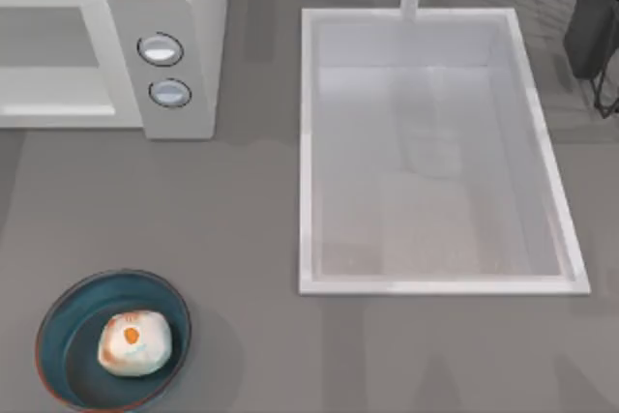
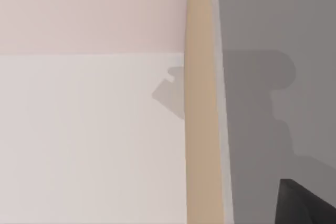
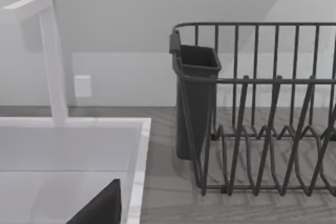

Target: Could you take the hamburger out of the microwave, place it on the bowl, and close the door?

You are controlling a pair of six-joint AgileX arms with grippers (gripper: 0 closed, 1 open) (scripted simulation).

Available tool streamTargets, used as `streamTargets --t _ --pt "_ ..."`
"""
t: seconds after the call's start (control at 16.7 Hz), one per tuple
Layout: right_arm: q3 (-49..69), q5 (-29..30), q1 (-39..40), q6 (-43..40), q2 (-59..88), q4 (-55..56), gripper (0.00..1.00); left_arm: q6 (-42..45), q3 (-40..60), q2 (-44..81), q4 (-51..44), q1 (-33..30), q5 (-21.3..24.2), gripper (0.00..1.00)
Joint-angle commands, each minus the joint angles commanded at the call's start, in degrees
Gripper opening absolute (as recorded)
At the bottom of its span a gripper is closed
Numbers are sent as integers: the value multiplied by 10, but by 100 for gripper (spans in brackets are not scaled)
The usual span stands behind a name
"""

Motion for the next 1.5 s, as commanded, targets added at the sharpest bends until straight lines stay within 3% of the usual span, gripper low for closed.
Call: streamTargets --t 0.18,0.54,1.02,1.5 --pt "0 0 0 0 0 0 100 1 -35 17 47 1 1 0" --pt "0 0 0 0 0 0 100 -6 -47 7 54 -7 -2 0" --pt "0 0 0 0 0 0 100 -103 -234 -147 140 -96 -47 0" --pt "0 0 0 0 0 0 100 -136 -272 -183 156 -126 -66 0"
